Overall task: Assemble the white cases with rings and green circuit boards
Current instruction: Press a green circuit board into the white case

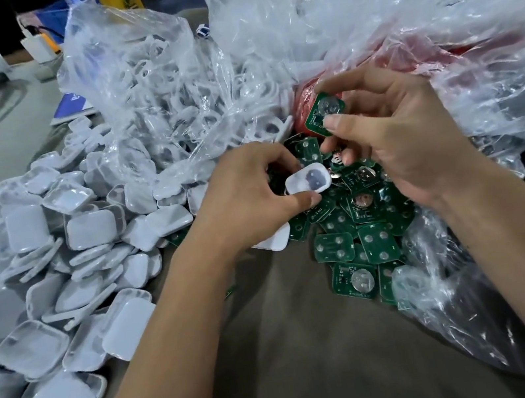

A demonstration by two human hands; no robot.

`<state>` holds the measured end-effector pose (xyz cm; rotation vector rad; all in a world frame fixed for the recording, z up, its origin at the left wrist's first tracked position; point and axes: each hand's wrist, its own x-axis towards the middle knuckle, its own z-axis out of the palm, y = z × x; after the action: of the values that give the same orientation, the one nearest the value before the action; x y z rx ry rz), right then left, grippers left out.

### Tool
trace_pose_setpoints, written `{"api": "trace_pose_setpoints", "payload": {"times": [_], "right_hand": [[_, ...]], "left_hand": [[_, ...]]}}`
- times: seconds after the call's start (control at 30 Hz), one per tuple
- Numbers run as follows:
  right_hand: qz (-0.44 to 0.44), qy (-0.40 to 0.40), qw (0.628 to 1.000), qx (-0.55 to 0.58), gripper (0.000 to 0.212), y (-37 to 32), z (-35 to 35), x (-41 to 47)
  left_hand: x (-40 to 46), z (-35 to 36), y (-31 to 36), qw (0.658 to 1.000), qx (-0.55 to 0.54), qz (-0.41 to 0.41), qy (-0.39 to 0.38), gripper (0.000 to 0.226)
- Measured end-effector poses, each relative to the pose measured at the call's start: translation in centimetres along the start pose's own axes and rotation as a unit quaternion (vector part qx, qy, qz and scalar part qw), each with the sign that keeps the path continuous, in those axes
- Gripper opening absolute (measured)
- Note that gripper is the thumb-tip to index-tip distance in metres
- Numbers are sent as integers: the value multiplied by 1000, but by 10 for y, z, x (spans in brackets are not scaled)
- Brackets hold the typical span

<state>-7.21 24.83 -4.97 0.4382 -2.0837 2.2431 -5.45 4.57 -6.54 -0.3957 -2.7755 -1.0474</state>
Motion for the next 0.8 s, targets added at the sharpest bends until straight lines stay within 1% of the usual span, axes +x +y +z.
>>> {"api": "trace_pose_setpoints", "payload": {"times": [0.2, 0.33, 0.47, 0.6, 0.7, 0.8], "right_hand": [[-14, -2, 1000, -22, 26, 1, -2, 1], [-22, 6, 999, -34, 22, 2, 0, 0], [-25, -9, 999, -28, 30, -1, 1, 0], [-22, -21, 1000, 6, 22, -2, 1, 0], [-20, -18, 999, 30, 14, -2, 2, -1], [-15, -14, 999, 36, 13, -3, 3, -1]], "left_hand": [[1, 1, 0, 996, -83, 7, 41, 26], [2, 3, 2, 992, -92, 8, 89, 24], [3, 4, 4, 985, -106, 13, 134, 27], [3, 6, 6, 977, -125, 13, 170, 30], [5, 7, 6, 975, -127, 22, 183, 31], [5, 11, 9, 971, -131, 44, 197, 30]]}}
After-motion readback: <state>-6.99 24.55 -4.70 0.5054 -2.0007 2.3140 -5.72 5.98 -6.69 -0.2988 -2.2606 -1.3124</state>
